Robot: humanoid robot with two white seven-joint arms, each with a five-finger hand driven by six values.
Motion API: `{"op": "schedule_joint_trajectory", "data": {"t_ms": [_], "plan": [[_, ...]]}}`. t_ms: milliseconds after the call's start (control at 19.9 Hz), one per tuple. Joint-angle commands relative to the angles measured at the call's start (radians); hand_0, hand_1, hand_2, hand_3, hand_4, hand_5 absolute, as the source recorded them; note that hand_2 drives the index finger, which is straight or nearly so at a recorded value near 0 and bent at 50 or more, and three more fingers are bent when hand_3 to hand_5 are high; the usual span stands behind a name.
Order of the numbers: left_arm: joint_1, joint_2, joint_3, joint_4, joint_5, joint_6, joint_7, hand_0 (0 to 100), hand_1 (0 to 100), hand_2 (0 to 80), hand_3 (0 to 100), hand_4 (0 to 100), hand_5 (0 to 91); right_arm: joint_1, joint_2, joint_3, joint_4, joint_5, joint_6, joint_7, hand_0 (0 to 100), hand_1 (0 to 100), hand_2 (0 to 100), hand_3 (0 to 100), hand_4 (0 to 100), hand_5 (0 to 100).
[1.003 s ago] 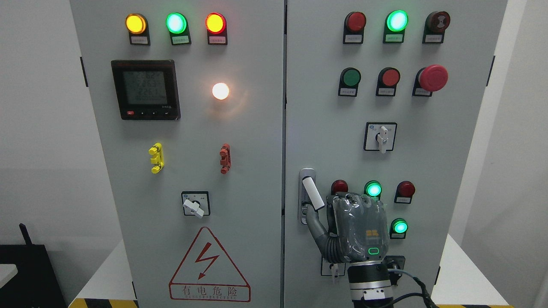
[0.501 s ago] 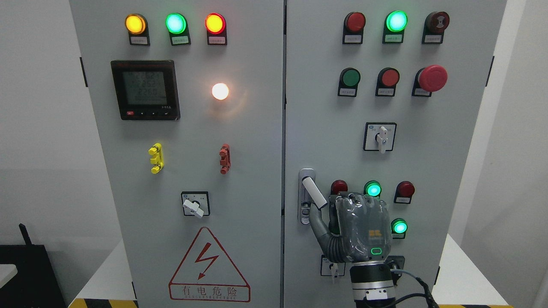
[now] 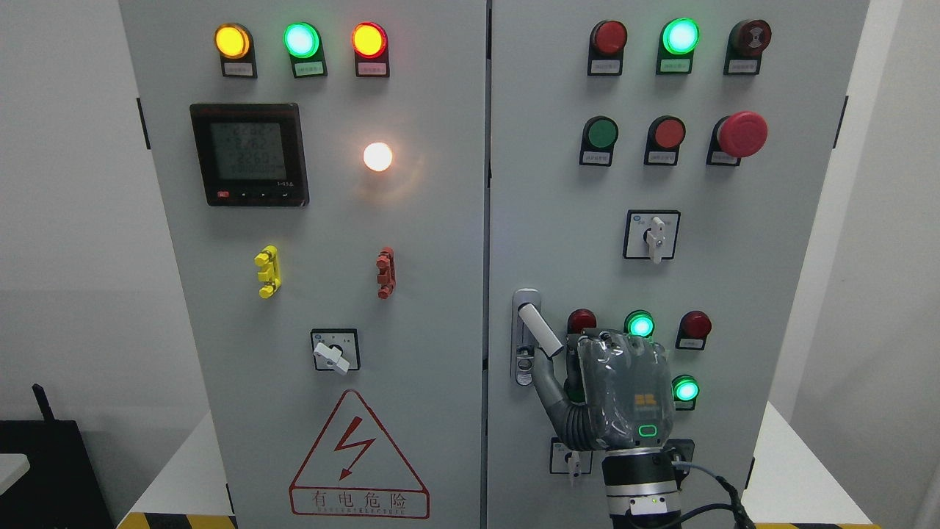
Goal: Release door handle
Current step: 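Rotate the silver handle from vertical to horizontal with the right hand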
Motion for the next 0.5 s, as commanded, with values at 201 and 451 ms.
{"op": "schedule_joint_trajectory", "data": {"t_ms": [201,451], "plan": [[0.000,0.000,0.000,-0.009,-0.028,-0.001,0.001,12,39,0.0,0,0,0.0,-0.001,-0.008,-0.012,-0.008,0.000,-0.001,-0.008,61,45,100,100,100,99],[0.000,0.000,0.000,-0.009,-0.028,-0.001,0.001,12,39,0.0,0,0,0.0,-0.002,-0.008,-0.014,-0.008,0.000,-0.001,-0.008,61,45,100,100,100,99]]}}
